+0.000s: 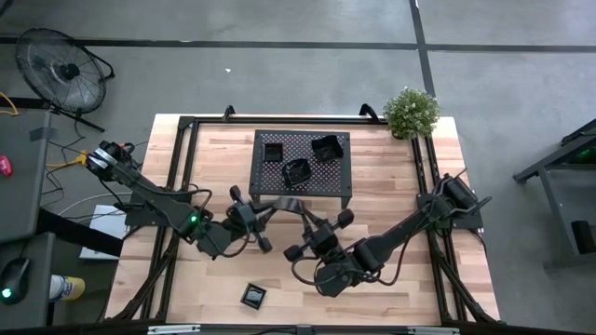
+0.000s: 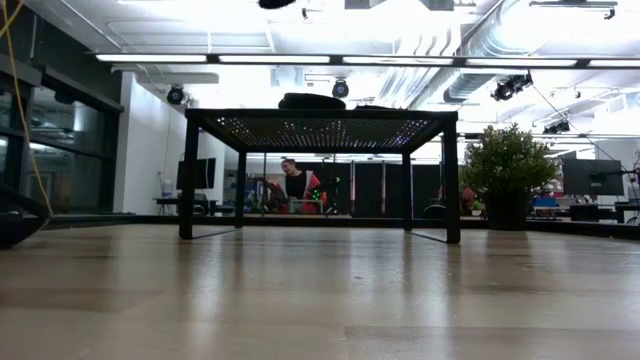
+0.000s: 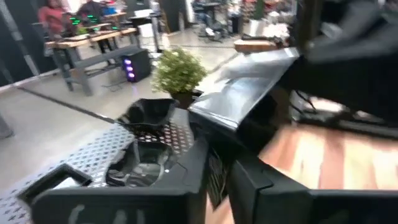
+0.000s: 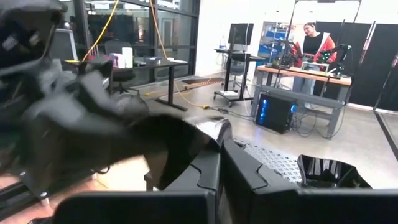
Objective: Pick & Place Mini shaped plates
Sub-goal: Stack the black distorted plate on top of the black distorted plates on the shelf
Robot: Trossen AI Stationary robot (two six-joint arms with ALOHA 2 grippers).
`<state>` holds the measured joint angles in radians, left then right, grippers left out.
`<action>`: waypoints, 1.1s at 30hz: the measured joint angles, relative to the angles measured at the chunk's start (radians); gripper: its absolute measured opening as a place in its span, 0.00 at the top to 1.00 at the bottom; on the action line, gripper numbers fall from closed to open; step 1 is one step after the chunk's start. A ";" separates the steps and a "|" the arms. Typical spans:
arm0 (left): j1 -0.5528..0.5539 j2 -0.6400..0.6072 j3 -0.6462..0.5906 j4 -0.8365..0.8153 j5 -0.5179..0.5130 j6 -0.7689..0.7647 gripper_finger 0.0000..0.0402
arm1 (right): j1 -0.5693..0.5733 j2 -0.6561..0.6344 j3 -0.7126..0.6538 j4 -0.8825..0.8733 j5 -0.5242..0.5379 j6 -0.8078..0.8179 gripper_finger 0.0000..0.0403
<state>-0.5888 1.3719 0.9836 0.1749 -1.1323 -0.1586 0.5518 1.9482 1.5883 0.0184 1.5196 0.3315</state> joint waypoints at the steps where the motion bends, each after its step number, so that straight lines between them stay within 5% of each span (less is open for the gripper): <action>1: 0.000 0.001 0.000 -0.002 0.015 0.013 0.89 | 0.000 -0.001 0.000 0.001 0.000 0.000 0.99; 12: -0.001 0.002 0.000 -0.001 0.060 0.112 0.72 | 0.005 -0.002 0.000 0.002 0.001 0.000 1.00; 33: -0.047 0.000 0.001 0.007 0.000 0.293 0.72 | 0.004 -0.012 0.000 0.002 -0.009 0.001 1.00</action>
<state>-0.6354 1.3720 0.9844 0.1821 -1.1325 0.1343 0.5560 1.9358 1.5887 0.0200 1.5105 0.3328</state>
